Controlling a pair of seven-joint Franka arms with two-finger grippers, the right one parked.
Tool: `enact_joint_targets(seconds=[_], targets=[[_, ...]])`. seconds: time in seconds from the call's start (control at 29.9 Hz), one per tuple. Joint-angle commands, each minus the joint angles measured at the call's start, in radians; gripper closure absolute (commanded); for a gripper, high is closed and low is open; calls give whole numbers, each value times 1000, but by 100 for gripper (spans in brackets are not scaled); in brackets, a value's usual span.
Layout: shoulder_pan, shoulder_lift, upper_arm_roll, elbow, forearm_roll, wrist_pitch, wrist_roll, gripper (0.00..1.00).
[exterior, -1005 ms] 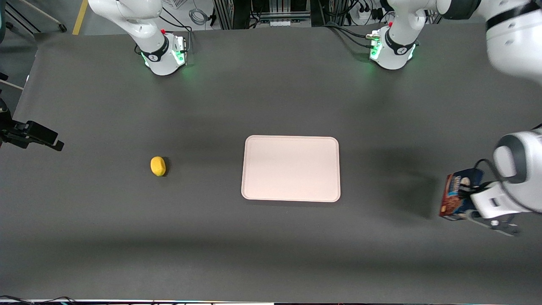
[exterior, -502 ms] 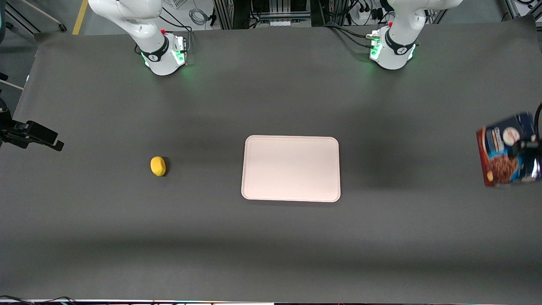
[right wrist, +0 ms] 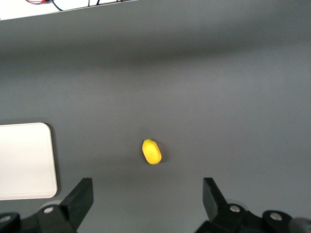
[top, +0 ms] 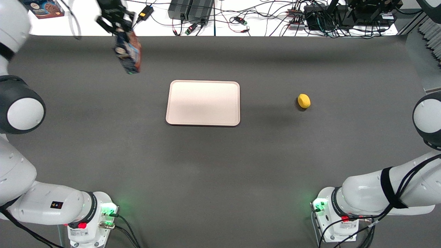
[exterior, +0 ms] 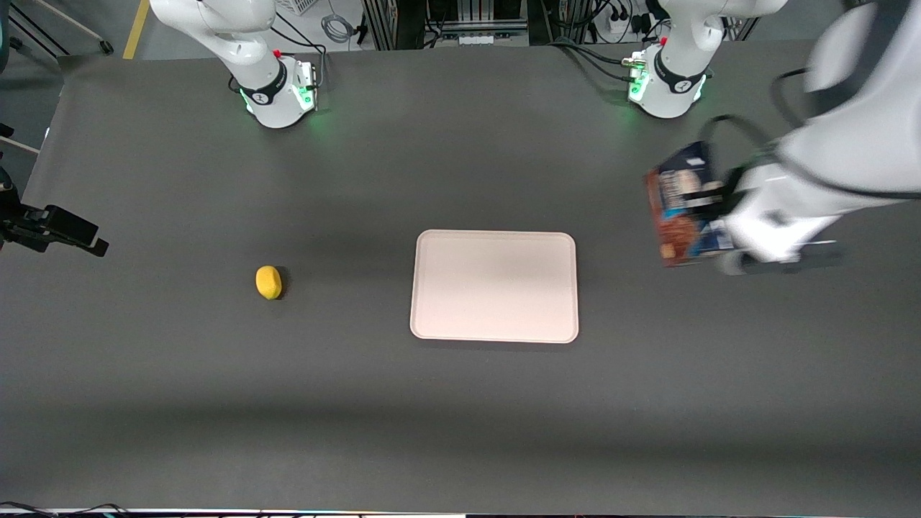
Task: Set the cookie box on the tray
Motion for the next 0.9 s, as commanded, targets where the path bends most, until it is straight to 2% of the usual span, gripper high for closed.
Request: enact_joint_targets(seconds=[0.0,0.2,0.27,0.44,0.64,0.87], targets=[[-5,-12,-78,-202,46,192,-83,100],[-16,7,-93,-425,53,452,-75,100],[-18,23,-101,-459,53,506,-75,100],[-22,105,-120,-477,54,608,-70,100],[-36,126,-127,-540,62,721,-69,100],[-36,162,-129,-557,122,790,-69,100]])
